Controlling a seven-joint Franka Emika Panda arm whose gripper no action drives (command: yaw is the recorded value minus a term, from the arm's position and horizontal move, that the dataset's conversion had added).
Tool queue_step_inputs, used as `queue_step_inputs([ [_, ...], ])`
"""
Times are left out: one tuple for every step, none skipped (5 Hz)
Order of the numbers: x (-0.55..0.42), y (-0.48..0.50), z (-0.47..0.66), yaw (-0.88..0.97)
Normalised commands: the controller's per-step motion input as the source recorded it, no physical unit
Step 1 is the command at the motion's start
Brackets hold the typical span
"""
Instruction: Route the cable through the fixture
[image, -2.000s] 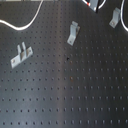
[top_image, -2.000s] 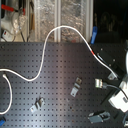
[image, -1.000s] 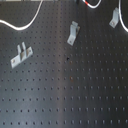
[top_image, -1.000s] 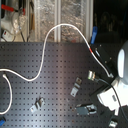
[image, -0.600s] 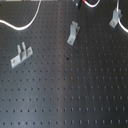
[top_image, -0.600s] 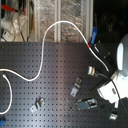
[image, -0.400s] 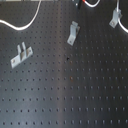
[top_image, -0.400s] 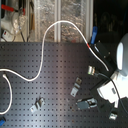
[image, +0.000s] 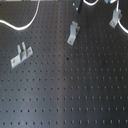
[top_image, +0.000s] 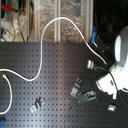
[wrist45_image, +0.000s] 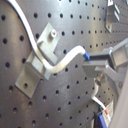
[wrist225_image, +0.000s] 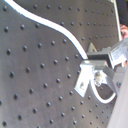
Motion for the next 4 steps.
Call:
queue_step_inputs([
  [-0.341,0.215,0.29,0.00],
  [-0.409,0.300,0.21,0.00],
  [-0.291,0.343,0.07,0.00],
  [0.088,0.059,0.00,-0.03],
])
